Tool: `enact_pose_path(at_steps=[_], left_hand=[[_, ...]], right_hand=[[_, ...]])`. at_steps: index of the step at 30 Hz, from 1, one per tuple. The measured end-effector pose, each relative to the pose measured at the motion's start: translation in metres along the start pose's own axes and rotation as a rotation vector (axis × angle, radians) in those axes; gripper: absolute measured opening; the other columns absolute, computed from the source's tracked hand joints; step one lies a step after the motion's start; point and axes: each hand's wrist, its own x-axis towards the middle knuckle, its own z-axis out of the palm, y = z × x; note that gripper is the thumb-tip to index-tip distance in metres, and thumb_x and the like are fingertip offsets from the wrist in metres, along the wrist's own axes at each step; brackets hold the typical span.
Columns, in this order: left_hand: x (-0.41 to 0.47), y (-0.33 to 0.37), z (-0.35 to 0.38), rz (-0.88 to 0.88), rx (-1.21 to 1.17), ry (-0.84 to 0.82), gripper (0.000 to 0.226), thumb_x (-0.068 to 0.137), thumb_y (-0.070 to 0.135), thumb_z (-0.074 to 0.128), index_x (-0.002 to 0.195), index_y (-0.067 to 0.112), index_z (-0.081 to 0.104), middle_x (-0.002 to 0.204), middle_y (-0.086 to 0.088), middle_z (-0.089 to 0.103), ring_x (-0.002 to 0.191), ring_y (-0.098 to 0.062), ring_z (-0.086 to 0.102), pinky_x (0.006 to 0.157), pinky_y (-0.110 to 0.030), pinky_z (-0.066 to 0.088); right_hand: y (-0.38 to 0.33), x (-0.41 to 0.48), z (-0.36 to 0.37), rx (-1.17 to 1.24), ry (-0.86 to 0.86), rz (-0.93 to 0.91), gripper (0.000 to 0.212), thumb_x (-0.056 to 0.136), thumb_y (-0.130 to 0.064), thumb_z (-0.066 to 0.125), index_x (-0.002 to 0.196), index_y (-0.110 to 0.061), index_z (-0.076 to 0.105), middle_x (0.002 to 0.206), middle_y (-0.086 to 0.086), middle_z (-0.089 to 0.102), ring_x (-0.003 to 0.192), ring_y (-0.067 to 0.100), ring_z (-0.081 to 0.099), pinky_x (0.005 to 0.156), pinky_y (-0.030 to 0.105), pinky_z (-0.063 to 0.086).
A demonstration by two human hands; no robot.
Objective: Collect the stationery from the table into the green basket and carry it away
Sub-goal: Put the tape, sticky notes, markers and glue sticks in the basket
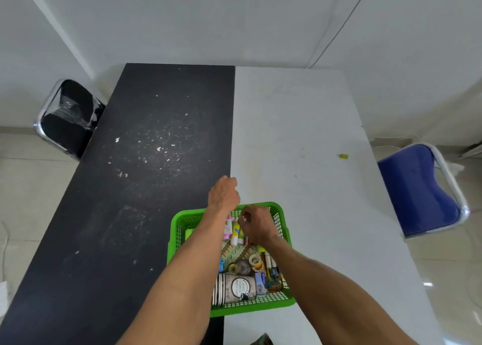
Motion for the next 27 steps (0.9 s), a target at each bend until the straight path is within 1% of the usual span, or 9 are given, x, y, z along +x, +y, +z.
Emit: enact_pose_path(at_steps=[3, 6, 8, 11, 13, 16, 20, 25, 27], left_hand=[[0.016, 0.027, 0.008, 0.048, 0.016, -0.028, 0.030, 0.094, 0.012, 0.051, 0.123, 0.011, 0.059, 0.125, -0.010, 0.053, 0.112, -0.031, 0.057, 0.090, -0.039, 0.048], [0.035, 0.048, 0.018, 0.083, 0.020, -0.061, 0.028, 0.095, 0.011, 0.049, 0.121, 0.010, 0.059, 0.121, -0.008, 0.053, 0.107, -0.029, 0.059, 0.087, -0.037, 0.049], [0.049, 0.062, 0.026, 0.107, 0.029, -0.092, 0.030, 0.095, 0.010, 0.047, 0.124, 0.011, 0.057, 0.122, -0.008, 0.053, 0.109, -0.028, 0.057, 0.087, -0.036, 0.047], [0.071, 0.079, 0.039, 0.141, 0.039, -0.124, 0.034, 0.095, 0.010, 0.044, 0.127, 0.011, 0.055, 0.125, -0.008, 0.051, 0.112, -0.027, 0.054, 0.088, -0.035, 0.044], [0.090, 0.091, 0.051, 0.152, 0.046, -0.149, 0.034, 0.095, 0.009, 0.044, 0.127, 0.010, 0.054, 0.125, -0.009, 0.051, 0.112, -0.027, 0.054, 0.089, -0.034, 0.044], [0.121, 0.112, 0.072, 0.172, 0.056, -0.174, 0.034, 0.094, 0.008, 0.045, 0.126, 0.008, 0.054, 0.123, -0.012, 0.052, 0.111, -0.029, 0.054, 0.087, -0.036, 0.046], [0.157, 0.137, 0.100, 0.182, 0.040, -0.182, 0.034, 0.091, 0.006, 0.045, 0.124, 0.006, 0.054, 0.120, -0.013, 0.054, 0.111, -0.031, 0.055, 0.088, -0.040, 0.048], [0.179, 0.154, 0.125, 0.163, 0.021, -0.217, 0.042, 0.090, 0.006, 0.046, 0.131, 0.009, 0.051, 0.126, -0.013, 0.051, 0.117, -0.031, 0.051, 0.096, -0.040, 0.043], [0.183, 0.155, 0.133, 0.170, 0.033, -0.212, 0.042, 0.089, 0.005, 0.046, 0.130, 0.009, 0.051, 0.126, -0.012, 0.051, 0.117, -0.030, 0.050, 0.096, -0.040, 0.044]], right_hand=[[0.029, 0.023, -0.028, 0.007, 0.095, 0.066, 0.012, 0.077, -0.018, 0.060, 0.076, -0.009, 0.068, 0.075, 0.010, 0.068, 0.068, 0.029, 0.062, 0.064, 0.033, 0.049], [0.063, 0.043, -0.053, -0.004, 0.137, 0.130, 0.011, 0.078, -0.014, 0.063, 0.083, -0.008, 0.070, 0.080, 0.011, 0.068, 0.071, 0.030, 0.064, 0.068, 0.031, 0.049], [0.092, 0.058, -0.070, -0.017, 0.163, 0.185, 0.012, 0.078, -0.013, 0.064, 0.087, -0.007, 0.071, 0.083, 0.014, 0.068, 0.075, 0.032, 0.064, 0.070, 0.032, 0.048], [0.133, 0.077, -0.092, -0.078, 0.152, 0.279, 0.019, 0.081, -0.016, 0.062, 0.098, -0.010, 0.069, 0.097, 0.014, 0.066, 0.089, 0.032, 0.063, 0.079, 0.033, 0.049], [0.163, 0.093, -0.104, -0.126, 0.115, 0.364, 0.026, 0.085, -0.019, 0.060, 0.109, -0.011, 0.064, 0.109, 0.015, 0.060, 0.103, 0.032, 0.058, 0.086, 0.035, 0.047], [0.204, 0.122, -0.122, -0.188, 0.094, 0.471, 0.037, 0.087, -0.018, 0.058, 0.122, -0.011, 0.056, 0.121, 0.016, 0.051, 0.113, 0.033, 0.052, 0.089, 0.037, 0.045], [0.249, 0.164, -0.136, -0.208, 0.135, 0.546, 0.049, 0.086, -0.009, 0.053, 0.134, -0.011, 0.044, 0.139, 0.016, 0.036, 0.128, 0.033, 0.037, 0.095, 0.039, 0.042], [0.283, 0.204, -0.144, -0.244, 0.207, 0.576, 0.058, 0.083, 0.001, 0.049, 0.138, -0.011, 0.036, 0.153, 0.016, 0.018, 0.136, 0.035, 0.024, 0.098, 0.045, 0.041], [0.292, 0.212, -0.144, -0.291, 0.204, 0.568, 0.055, 0.083, 0.002, 0.049, 0.135, -0.010, 0.038, 0.150, 0.017, 0.022, 0.135, 0.037, 0.026, 0.099, 0.048, 0.041]])
